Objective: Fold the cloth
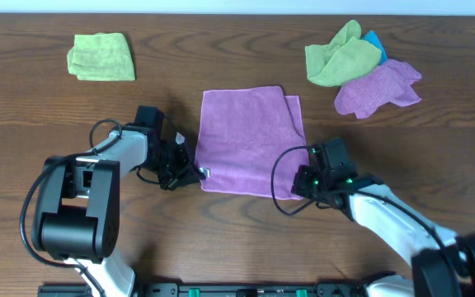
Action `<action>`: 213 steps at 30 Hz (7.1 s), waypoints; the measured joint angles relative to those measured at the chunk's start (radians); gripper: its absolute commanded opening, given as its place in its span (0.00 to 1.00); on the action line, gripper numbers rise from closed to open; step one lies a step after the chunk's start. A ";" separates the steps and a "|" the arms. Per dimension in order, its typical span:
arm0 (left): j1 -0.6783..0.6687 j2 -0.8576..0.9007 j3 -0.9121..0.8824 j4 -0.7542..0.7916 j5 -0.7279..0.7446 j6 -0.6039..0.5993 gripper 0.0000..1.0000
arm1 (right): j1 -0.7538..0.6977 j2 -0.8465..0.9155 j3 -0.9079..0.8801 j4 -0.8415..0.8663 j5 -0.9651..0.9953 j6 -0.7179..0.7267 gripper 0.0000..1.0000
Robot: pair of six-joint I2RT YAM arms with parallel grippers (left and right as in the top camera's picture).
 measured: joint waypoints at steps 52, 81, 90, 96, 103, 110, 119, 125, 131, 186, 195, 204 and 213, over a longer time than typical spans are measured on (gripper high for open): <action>0.013 -0.270 -0.149 0.172 0.010 -0.131 0.06 | 0.114 -0.285 -0.002 0.011 0.196 0.065 0.01; -0.024 -0.270 -0.149 0.512 -0.182 -0.380 0.06 | 0.007 0.103 0.034 0.470 0.205 -0.047 0.01; -0.035 -0.219 -0.149 0.589 -0.250 -0.399 0.06 | 0.005 0.188 0.098 0.500 0.209 -0.097 0.01; -0.035 -0.133 -0.149 0.673 -0.255 -0.404 0.06 | -0.001 0.230 0.111 0.529 0.216 -0.122 0.01; -0.035 -0.056 -0.149 0.793 -0.257 -0.438 0.06 | -0.002 0.290 0.111 0.581 0.225 -0.156 0.01; -0.035 -0.019 -0.149 0.811 -0.258 -0.455 0.06 | -0.009 0.338 0.112 0.633 0.227 -0.172 0.01; -0.035 -0.019 -0.149 0.829 -0.284 -0.457 0.19 | -0.013 0.351 0.113 0.665 0.248 -0.191 0.35; -0.028 -0.019 -0.149 0.849 -0.259 -0.456 0.33 | -0.014 0.350 0.113 0.665 0.250 -0.192 0.42; 0.005 -0.019 -0.140 0.851 -0.192 -0.455 0.57 | -0.014 0.300 0.113 0.642 0.243 -0.192 0.44; -0.179 -0.098 -0.132 0.620 -0.551 -0.500 0.05 | -0.151 0.028 0.117 0.122 -0.166 0.150 0.71; -0.179 -0.088 -0.124 0.625 -0.544 -0.504 0.06 | -0.152 0.028 0.117 0.067 -0.113 0.153 0.75; -0.179 -0.088 -0.121 0.616 -0.541 -0.504 0.06 | -0.152 0.123 0.117 0.145 -0.062 0.153 0.74; -0.179 -0.088 -0.113 0.591 -0.540 -0.504 0.06 | -0.152 0.180 0.117 0.262 -0.058 0.153 0.71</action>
